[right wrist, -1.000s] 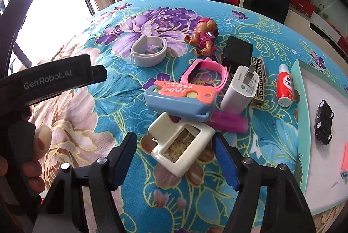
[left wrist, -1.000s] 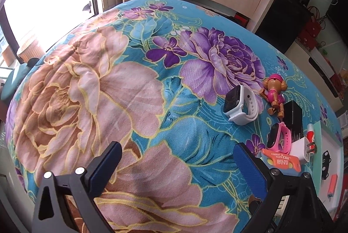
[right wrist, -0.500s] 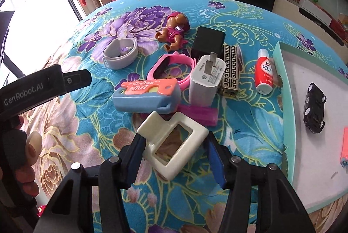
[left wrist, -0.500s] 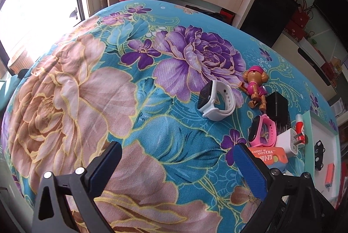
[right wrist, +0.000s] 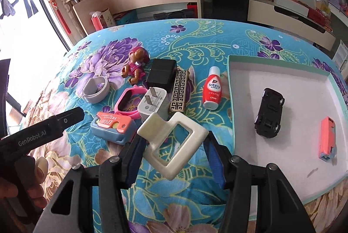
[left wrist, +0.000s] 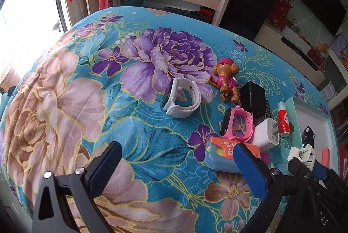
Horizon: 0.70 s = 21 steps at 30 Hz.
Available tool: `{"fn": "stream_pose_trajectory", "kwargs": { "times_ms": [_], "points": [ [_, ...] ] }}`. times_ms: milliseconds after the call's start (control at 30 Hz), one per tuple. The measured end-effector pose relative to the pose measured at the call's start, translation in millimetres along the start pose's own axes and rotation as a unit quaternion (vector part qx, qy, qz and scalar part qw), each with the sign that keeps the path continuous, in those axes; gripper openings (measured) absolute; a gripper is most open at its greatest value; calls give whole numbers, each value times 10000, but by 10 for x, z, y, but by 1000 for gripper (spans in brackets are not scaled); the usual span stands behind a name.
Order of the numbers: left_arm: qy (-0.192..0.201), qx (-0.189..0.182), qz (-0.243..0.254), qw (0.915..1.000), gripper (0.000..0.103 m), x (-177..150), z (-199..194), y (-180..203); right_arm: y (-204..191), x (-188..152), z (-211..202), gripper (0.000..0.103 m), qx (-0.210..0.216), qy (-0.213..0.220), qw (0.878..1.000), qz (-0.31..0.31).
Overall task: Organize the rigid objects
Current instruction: 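Grasp the orange CARROT KNIFE toy with the left gripper while the right gripper holds the clip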
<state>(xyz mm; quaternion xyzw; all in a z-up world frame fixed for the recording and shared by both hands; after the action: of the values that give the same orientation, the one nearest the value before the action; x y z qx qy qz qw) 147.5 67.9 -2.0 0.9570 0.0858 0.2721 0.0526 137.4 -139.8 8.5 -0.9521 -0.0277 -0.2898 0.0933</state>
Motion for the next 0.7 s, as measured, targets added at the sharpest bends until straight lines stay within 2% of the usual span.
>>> {"fn": "stream_pose_trajectory", "kwargs": {
  "times_ms": [267,433,700],
  "points": [
    [-14,-223,541,9983,103,-35,52,350,288,92,-256,56,-225,455,9980,367],
    [-75,-84,757,9971,103,-67,176,514,408,92,-263,56,-270,457,9971,544],
    [-123,-66,952,9954,103,-102,273,642,427,82,-226,56,-239,409,9974,552]
  ]
}}
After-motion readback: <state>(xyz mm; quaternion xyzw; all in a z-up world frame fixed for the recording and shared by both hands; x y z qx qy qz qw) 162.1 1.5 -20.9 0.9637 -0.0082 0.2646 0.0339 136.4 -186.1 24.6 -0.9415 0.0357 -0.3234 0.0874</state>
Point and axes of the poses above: each gripper's, at about its wrist camera, not at the fingertips, and z roughly the way its jaws point, y to its right, x to its top, the point moved 2 cm from there along z, roughly the way its jaws point, and after that the axes turned 3 degrees about z, right-handed, at the moved point
